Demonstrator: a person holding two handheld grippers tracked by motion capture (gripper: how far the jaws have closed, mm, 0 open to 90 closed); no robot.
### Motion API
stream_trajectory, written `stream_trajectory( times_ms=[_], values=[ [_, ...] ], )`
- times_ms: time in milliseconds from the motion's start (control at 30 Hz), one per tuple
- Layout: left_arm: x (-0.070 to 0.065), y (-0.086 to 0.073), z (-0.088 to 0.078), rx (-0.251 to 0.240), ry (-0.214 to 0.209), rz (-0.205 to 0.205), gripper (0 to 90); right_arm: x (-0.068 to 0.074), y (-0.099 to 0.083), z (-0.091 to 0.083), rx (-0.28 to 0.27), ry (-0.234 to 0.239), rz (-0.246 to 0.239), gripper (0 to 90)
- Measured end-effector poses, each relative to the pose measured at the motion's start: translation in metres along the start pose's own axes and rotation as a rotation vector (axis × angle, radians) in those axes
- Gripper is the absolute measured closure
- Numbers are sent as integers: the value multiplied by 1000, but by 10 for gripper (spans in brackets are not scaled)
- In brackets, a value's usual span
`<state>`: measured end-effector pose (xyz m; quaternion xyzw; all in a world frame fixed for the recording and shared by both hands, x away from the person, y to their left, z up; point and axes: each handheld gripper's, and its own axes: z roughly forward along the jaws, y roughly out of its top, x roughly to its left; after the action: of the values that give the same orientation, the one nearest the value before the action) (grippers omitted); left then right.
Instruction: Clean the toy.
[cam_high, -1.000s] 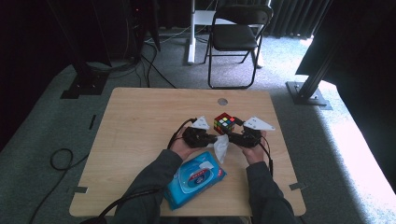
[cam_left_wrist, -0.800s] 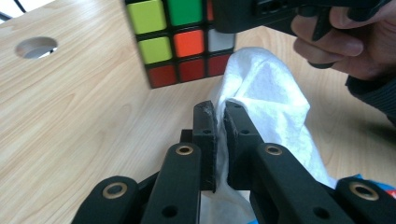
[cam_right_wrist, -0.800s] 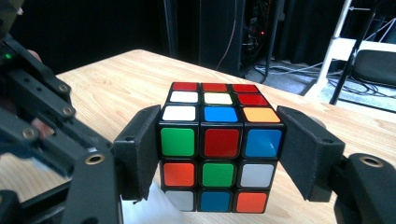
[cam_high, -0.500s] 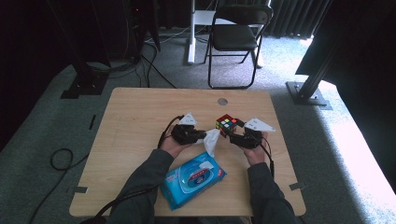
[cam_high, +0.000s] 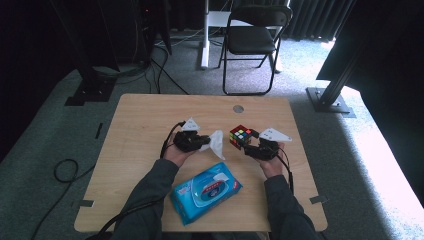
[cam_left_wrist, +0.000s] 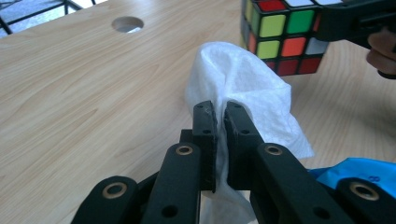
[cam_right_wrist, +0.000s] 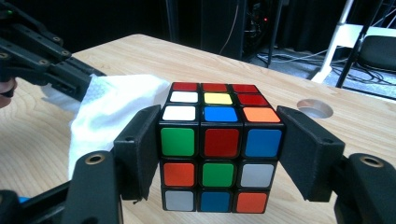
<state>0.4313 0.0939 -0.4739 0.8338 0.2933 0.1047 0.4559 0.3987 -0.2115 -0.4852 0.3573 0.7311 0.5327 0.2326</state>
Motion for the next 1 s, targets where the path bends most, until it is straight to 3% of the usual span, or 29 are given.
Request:
stream_trajectory(
  times_ms=[400,1000],
  values=[
    [10,-5,-6,9,35,-13,840,1,-6,3,19,18,1,342],
    [16,-15,-5,26,41,-34,840,2,-14,10,48,43,1,343]
  ],
)
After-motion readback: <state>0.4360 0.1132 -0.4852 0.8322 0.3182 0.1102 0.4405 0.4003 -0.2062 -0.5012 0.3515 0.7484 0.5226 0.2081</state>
